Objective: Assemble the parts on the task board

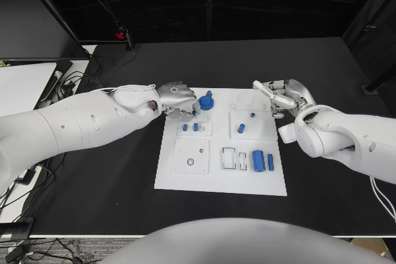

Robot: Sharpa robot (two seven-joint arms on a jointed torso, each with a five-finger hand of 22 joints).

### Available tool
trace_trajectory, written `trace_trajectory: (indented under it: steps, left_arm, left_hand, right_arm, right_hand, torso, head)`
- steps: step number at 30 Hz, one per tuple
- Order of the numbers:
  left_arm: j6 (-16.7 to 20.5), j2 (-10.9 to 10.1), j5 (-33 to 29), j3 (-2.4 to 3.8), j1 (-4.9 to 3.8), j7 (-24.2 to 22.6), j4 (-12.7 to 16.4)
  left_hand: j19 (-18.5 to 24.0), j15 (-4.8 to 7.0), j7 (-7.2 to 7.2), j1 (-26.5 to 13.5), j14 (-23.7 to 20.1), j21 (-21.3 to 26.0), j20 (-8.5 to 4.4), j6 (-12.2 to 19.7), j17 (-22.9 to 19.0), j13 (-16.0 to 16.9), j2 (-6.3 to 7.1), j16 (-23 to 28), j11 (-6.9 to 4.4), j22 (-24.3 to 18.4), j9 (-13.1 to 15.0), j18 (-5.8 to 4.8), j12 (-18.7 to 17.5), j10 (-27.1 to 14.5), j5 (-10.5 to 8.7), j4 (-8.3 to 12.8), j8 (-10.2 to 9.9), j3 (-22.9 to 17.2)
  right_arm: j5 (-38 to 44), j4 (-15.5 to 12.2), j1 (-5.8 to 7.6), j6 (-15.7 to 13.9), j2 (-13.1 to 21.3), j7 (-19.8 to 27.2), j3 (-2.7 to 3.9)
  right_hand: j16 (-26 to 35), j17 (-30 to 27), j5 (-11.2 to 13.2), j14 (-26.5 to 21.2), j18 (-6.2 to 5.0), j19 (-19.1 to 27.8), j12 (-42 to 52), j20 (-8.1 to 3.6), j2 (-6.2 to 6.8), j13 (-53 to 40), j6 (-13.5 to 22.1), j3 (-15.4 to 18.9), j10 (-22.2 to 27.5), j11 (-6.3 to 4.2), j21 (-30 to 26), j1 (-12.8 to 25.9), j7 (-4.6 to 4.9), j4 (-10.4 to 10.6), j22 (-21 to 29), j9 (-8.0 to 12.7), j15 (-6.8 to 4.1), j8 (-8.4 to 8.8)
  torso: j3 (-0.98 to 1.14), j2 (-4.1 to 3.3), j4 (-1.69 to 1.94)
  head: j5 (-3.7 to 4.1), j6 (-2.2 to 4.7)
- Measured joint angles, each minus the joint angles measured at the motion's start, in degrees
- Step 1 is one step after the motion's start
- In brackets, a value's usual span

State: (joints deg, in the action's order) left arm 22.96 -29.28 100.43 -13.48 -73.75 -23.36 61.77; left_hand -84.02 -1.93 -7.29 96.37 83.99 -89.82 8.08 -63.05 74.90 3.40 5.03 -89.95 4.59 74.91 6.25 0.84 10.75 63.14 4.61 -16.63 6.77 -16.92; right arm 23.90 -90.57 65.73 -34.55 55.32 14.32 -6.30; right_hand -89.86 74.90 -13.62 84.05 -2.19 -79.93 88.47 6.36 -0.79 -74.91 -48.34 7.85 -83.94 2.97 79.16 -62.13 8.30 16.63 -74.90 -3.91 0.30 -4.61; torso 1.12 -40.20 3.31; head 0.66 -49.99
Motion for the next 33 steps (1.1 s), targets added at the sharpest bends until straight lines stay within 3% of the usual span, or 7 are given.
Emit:
trace_trajectory:
  steps: [33]
  left_arm:
    - [-1.58,0.00,-0.22,0.02,0.11,-0.71,-0.05]
  left_hand:
    - [0.00,0.00,0.00,-0.45,0.00,0.00,0.00,0.01,0.00,0.00,0.02,0.00,0.00,0.00,-0.04,0.00,-0.05,0.00,0.00,-0.03,0.37,-0.28]
  right_arm:
    - [0.00,0.16,-0.02,0.01,-0.14,0.01,0.00]
  right_hand:
    - [0.00,0.00,0.00,0.00,0.00,0.00,0.00,0.00,0.00,0.00,0.00,0.00,0.00,0.00,0.00,0.00,0.00,0.00,0.00,0.00,0.00,0.00]
  torso:
    - [0.01,0.03,0.03]
  head:
    - [-0.01,0.00]
